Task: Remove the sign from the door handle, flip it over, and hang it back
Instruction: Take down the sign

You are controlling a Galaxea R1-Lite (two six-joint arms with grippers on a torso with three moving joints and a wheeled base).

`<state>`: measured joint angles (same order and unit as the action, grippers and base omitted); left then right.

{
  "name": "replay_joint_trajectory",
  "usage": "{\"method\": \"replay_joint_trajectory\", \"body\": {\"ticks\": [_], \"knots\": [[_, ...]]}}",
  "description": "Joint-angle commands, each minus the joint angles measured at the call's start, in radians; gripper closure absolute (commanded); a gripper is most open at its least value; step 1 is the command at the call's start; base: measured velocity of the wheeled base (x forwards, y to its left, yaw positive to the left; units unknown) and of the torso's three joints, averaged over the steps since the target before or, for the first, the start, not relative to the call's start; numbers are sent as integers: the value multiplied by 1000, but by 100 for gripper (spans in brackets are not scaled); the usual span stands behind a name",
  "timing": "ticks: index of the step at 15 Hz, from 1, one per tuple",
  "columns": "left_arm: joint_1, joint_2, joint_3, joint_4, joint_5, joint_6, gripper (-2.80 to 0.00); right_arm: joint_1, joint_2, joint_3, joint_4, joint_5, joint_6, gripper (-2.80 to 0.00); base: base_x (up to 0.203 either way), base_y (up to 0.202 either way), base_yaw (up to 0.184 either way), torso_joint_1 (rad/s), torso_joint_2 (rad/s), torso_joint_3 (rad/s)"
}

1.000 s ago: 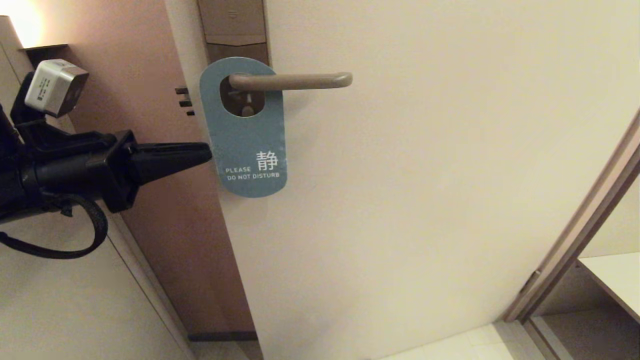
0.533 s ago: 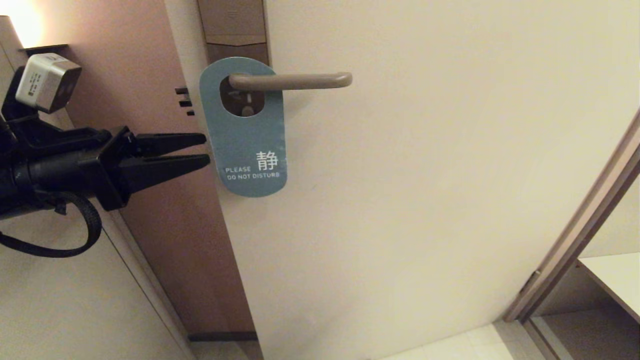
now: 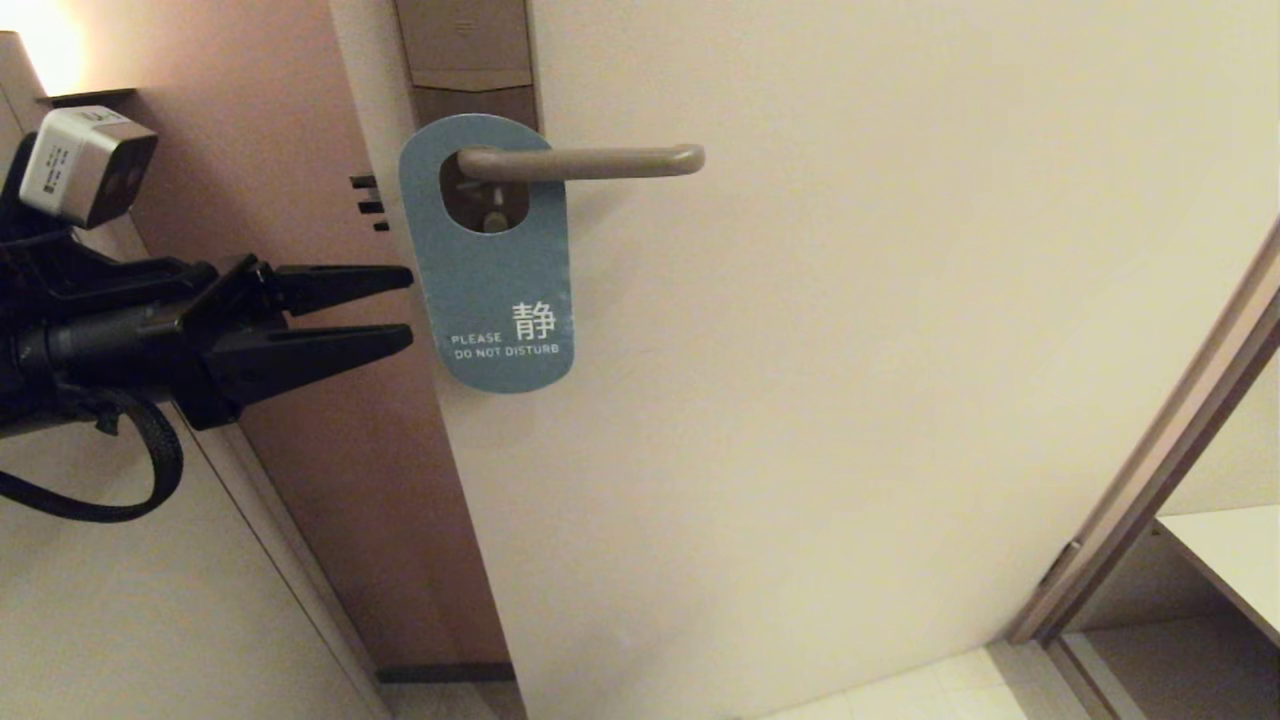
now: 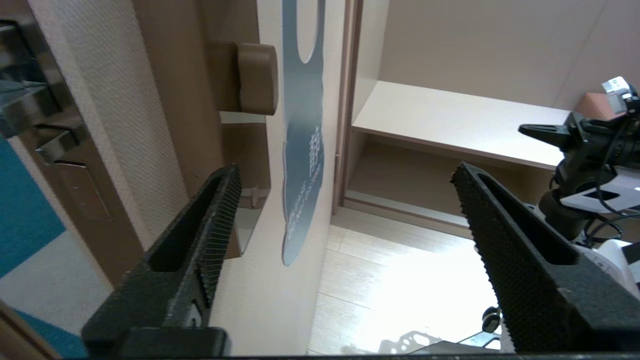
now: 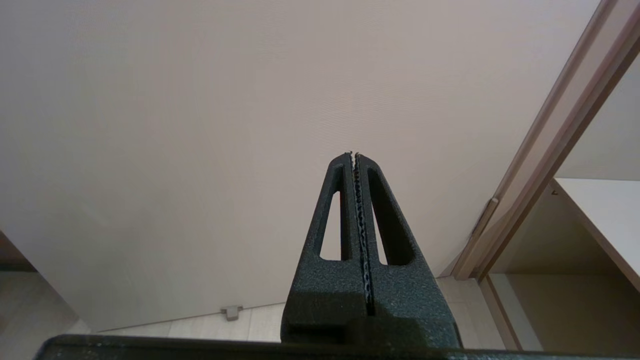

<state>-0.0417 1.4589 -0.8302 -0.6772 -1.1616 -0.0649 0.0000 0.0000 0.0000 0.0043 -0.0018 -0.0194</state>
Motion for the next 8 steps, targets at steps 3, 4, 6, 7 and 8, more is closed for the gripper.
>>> {"method": "replay_joint_trajectory", "body": {"ticks": [3, 4, 6, 7, 8], "knots": [[-3, 0, 0, -4, -36, -1, -280, 0, 0, 0, 0, 0, -1, 0, 0, 0, 0, 0, 0, 0], [-3, 1, 0, -4, -36, -1, -280, 1, 0, 0, 0, 0, -1, 0, 0, 0, 0, 0, 0, 0], [-4, 3, 0, -4, -38, -1, -280, 0, 0, 0, 0, 0, -1, 0, 0, 0, 0, 0, 0, 0], [-4, 4, 0, -4, -38, -2, -280, 0, 0, 0, 0, 0, -1, 0, 0, 0, 0, 0, 0, 0], [-4, 6, -1, -4, -38, -3, -280, 0, 0, 0, 0, 0, -1, 0, 0, 0, 0, 0, 0, 0]]}}
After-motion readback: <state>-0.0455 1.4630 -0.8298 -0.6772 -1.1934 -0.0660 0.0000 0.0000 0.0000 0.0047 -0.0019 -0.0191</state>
